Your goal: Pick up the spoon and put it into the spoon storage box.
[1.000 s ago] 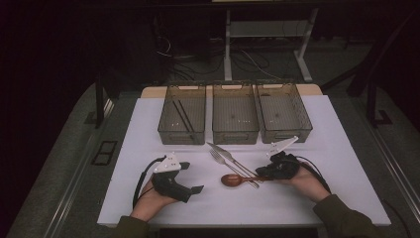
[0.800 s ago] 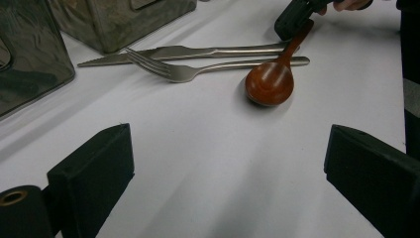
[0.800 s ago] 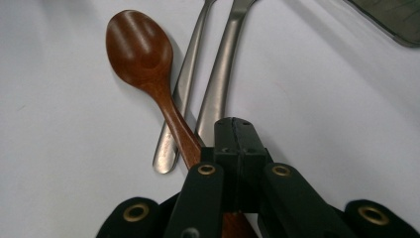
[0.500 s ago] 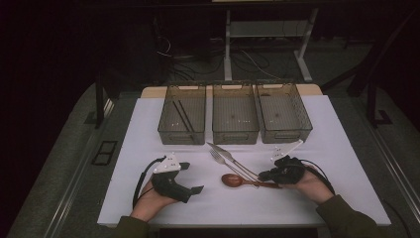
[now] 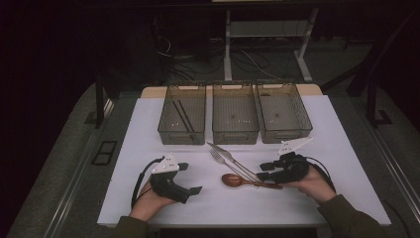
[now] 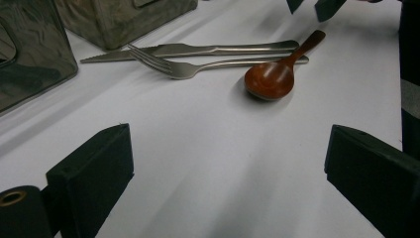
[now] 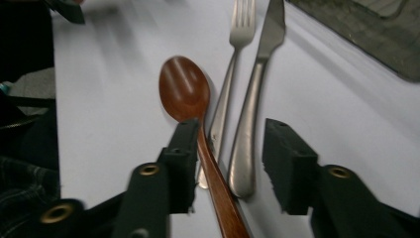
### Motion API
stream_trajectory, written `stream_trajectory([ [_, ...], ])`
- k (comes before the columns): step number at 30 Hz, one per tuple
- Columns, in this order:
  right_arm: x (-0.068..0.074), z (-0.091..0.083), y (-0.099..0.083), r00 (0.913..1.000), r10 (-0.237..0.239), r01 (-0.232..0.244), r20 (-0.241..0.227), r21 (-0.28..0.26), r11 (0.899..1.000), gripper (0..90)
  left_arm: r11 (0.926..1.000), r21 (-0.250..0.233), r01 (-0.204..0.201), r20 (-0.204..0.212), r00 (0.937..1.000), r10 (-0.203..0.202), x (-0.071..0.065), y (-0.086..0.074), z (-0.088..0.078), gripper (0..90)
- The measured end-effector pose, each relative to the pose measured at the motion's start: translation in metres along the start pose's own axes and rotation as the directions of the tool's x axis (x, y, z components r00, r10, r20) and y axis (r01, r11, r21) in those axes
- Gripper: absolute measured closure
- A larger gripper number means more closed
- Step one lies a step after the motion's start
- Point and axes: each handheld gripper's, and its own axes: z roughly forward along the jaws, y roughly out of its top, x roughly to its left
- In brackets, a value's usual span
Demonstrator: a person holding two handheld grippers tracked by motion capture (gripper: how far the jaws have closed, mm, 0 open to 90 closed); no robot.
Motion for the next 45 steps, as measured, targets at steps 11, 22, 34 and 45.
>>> stream_trajectory([
  [11, 0.010, 0.006, 0.014, 0.9992, -0.039, 0.039, 0.003, -0.036, 0.999, 41.6, 0.9998, 0.019, -0.002, 0.001, 1.0000, 0.002, -0.001, -0.001, 0.002, 0.0],
  [22, 0.012, 0.022, 0.035, 0.9994, -0.035, 0.036, 0.005, -0.047, 0.998, 37.3, 0.9999, 0.010, 0.004, -0.007, 1.0000, -0.004, 0.000, -0.002, -0.001, 0.0],
  [34, 0.019, 0.051, 0.054, 0.9974, -0.062, 0.061, -0.038, -0.020, 0.998, 43.0, 1.0000, 0.004, 0.000, 0.002, 1.0000, 0.000, 0.000, -0.001, -0.001, 0.0],
  [45, 0.021, 0.070, 0.047, 0.9970, -0.065, 0.067, -0.042, 0.047, 0.997, 49.7, 1.0000, 0.003, -0.006, 0.007, 1.0000, 0.006, 0.000, -0.001, -0.001, 0.0],
])
